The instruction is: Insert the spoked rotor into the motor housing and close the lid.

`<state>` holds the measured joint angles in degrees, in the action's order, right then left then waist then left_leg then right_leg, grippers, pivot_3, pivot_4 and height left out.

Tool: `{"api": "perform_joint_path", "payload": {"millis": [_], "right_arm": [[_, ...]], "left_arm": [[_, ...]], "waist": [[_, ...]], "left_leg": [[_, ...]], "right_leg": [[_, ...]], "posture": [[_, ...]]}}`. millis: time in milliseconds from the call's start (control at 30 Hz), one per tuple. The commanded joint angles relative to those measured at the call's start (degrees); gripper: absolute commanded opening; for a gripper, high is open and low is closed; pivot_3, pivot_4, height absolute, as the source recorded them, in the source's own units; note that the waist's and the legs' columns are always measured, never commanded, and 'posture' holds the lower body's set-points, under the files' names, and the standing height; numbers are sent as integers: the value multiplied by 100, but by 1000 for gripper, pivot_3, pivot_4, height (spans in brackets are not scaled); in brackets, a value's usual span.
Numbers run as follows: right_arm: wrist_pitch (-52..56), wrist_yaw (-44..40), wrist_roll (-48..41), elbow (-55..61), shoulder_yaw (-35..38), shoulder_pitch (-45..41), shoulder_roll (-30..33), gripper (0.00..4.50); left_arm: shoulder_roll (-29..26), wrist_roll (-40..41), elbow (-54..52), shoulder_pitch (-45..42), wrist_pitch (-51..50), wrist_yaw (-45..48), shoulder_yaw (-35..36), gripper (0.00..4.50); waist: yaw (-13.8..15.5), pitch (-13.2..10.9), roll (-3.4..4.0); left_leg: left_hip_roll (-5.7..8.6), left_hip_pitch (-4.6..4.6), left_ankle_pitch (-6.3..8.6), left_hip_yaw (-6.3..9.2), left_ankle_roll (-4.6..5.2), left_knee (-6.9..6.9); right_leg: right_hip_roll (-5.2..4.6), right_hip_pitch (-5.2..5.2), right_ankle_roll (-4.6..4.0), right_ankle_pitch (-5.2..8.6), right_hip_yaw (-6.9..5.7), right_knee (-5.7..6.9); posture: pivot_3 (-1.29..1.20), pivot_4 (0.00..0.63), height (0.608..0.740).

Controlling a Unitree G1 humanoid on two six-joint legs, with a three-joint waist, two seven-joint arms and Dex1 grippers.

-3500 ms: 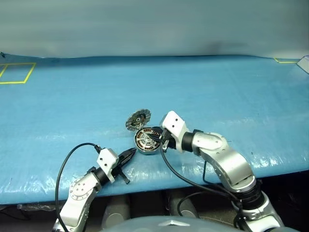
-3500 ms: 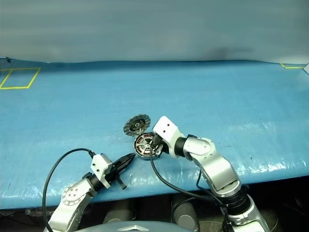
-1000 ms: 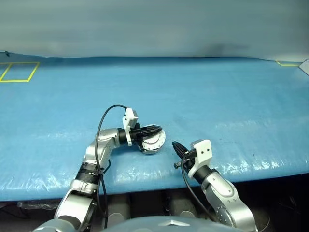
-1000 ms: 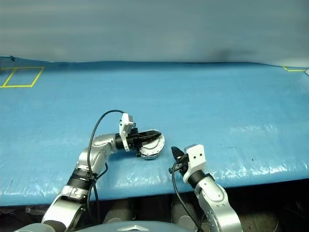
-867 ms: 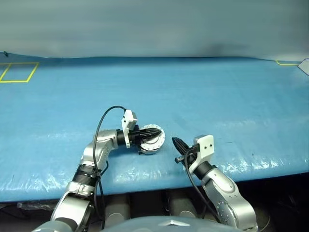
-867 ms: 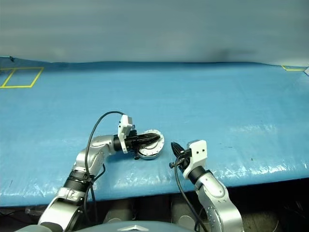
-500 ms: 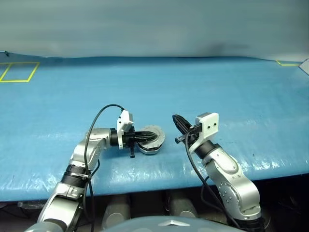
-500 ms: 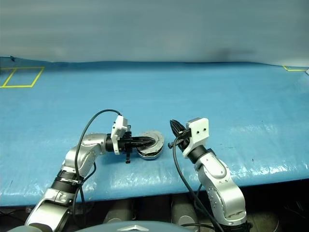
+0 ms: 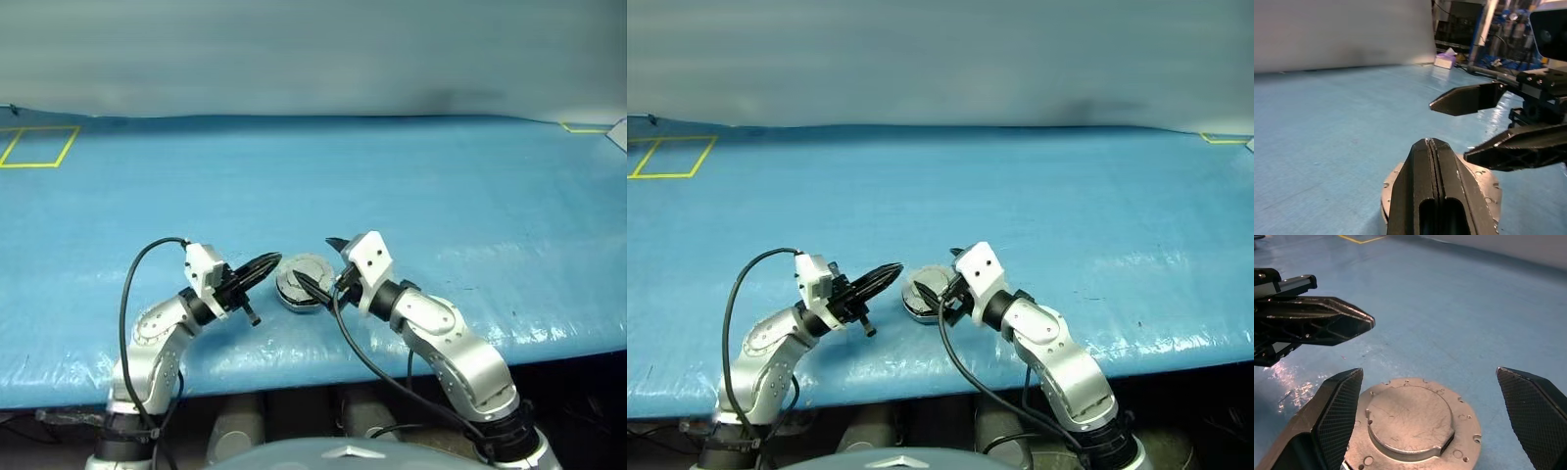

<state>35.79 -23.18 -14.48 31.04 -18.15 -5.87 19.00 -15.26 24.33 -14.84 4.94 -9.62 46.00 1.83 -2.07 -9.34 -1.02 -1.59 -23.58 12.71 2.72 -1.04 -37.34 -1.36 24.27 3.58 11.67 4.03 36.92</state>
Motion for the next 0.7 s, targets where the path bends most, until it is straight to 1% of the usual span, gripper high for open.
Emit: {"api": "perform_joint_path", "payload": {"millis": [33, 167, 267, 467, 567, 600, 633, 700], "right_arm": [[192, -217, -16, -141, -141, -266, 38, 4465], [218, -364, 1, -638, -163, -500, -24, 4465], [189, -480, 35, -825, -208, -583, -19, 4465], [28, -666, 255, -1042, -431, -659, 51, 4465], [-54, -690, 360, -1055, -472, -649, 59, 3872], [-89, -695, 408, -1058, -493, -642, 66, 3493], [-126, -697, 467, -1061, -522, -637, 83, 3212], [-177, -693, 542, -1052, -547, -619, 84, 3142]], "left_arm": [[161, -253, -269, 403, 588, -412, 102, 0], [245, -551, -199, 848, 1110, -640, -2, 0], [192, -829, -105, 1042, 1402, -713, -183, 0], [201, -817, -56, 1162, 1481, -835, -315, 0], [193, -794, -31, 1175, 1482, -880, -345, 0], [192, -791, -15, 1172, 1485, -891, -354, 0], [192, -794, 7, 1165, 1491, -897, -362, 0], [186, -796, 52, 1142, 1510, -894, -381, 0]], "waist": [[-2, 0, 0], [2, 0, 0], [3, 0, -1], [-8, 0, 0], [-9, 0, 0], [-10, 0, 0], [-10, 0, 0], [-11, 0, 0]], "left_leg": [[0, 1, 0, 0, 0, 1], [-1, -2, 0, 0, 0, 3], [1, -1, 0, -2, 0, 2], [-1, -2, 1, -4, 0, 7], [-1, -2, 0, -4, 0, 7], [-1, -3, 0, -5, 0, 7], [-1, -2, 1, -5, 0, 7], [-1, -2, 1, -6, 0, 7]], "right_leg": [[1, 0, 0, 0, 0, 0], [2, 6, 0, 0, -1, 2], [0, 4, 0, 0, 0, 0], [1, 12, 0, 0, 0, 0], [1, 12, 0, 0, -1, 0], [0, 12, 0, 0, 0, 0], [0, 12, 0, 0, 0, 0], [0, 12, 0, 0, 0, 0]], "posture": [[0, 150, 740], [0, 150, 740], [0, 150, 740], [0, 150, 740], [0, 150, 740], [0, 150, 740], [0, 150, 740], [0, 150, 740]]}}
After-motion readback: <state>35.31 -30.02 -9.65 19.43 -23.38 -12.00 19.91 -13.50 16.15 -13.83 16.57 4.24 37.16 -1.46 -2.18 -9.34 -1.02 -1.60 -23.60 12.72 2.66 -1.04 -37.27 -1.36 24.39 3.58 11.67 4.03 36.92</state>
